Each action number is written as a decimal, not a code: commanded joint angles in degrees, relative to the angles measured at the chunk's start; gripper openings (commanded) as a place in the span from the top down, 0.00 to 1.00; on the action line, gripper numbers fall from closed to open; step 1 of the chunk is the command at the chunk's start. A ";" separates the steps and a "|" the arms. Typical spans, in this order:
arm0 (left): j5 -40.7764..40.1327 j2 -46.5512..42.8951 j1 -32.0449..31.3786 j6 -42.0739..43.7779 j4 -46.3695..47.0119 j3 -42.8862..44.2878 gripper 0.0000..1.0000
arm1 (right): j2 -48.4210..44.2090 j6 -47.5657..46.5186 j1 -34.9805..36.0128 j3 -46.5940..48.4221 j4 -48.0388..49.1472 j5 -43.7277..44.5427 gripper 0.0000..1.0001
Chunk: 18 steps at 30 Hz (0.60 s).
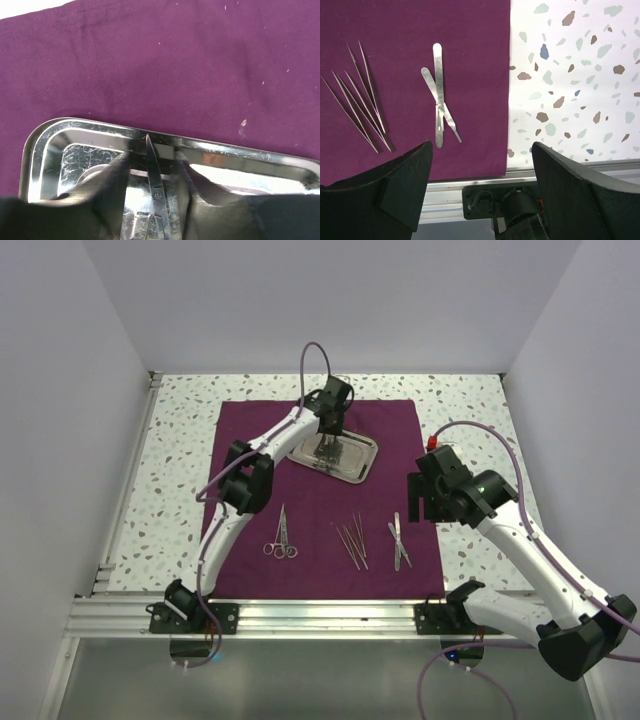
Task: Open and lay out the surgical kit
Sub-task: Pick up the medical item from the container.
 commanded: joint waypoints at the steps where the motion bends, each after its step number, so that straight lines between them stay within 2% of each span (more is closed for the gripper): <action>1: 2.01 4.86 0.30 -0.47 -5.07 0.22 0.64 | 0.35 -0.94 -0.22 1.28 0.96 1.26 0.16; 3: 1.66 5.13 0.21 -0.91 -5.87 -0.48 0.71 | 0.35 -1.03 -0.22 1.28 1.05 1.43 0.16; 4: 1.40 4.87 0.21 -1.17 -6.31 -1.79 0.78 | 0.52 -1.12 -0.22 1.20 1.14 1.61 0.16; 10: 2.09 4.60 -0.05 -1.35 -7.46 -6.28 0.99 | 0.35 -1.21 -0.22 0.84 1.67 1.79 0.15; 18: 4.29 2.32 -0.41 -0.56 -6.58 -3.92 1.00 | 0.00 -1.73 -0.22 0.76 2.28 1.35 0.15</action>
